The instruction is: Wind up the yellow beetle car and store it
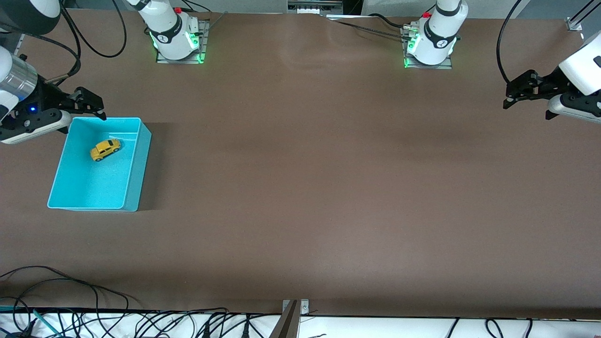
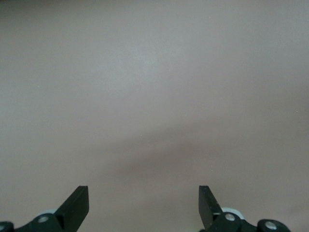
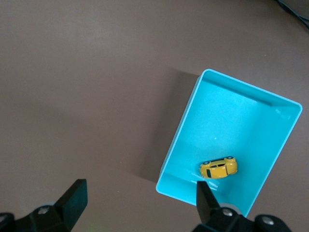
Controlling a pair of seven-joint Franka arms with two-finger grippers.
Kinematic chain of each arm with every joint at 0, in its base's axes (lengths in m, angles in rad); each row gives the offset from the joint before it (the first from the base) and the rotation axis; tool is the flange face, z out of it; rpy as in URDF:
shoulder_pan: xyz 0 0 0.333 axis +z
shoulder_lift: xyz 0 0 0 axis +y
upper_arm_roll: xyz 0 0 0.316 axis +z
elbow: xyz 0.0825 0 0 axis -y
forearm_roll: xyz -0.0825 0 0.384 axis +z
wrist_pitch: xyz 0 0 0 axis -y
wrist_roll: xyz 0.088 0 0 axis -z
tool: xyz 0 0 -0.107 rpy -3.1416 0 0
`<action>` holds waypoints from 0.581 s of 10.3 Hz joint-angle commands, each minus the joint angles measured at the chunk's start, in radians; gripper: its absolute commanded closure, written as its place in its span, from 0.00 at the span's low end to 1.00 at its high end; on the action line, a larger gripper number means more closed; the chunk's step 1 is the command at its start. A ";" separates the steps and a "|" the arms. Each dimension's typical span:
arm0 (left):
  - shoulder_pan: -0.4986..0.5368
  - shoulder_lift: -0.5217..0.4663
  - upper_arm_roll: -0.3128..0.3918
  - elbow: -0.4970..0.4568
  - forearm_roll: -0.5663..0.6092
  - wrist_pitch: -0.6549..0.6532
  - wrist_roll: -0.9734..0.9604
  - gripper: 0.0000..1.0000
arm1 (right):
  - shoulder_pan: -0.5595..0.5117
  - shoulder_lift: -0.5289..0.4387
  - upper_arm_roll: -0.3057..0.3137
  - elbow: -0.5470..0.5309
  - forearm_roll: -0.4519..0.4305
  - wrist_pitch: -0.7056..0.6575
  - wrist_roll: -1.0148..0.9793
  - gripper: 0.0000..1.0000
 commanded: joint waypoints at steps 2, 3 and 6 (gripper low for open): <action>0.001 0.016 -0.004 0.033 0.023 -0.026 -0.007 0.00 | 0.087 -0.006 -0.062 0.054 -0.046 -0.083 0.126 0.00; 0.001 0.016 -0.004 0.033 0.023 -0.026 -0.007 0.00 | 0.087 -0.003 -0.071 0.066 -0.048 -0.083 0.114 0.00; 0.001 0.016 -0.004 0.033 0.023 -0.029 -0.007 0.00 | 0.084 0.002 -0.073 0.095 -0.051 -0.127 0.127 0.00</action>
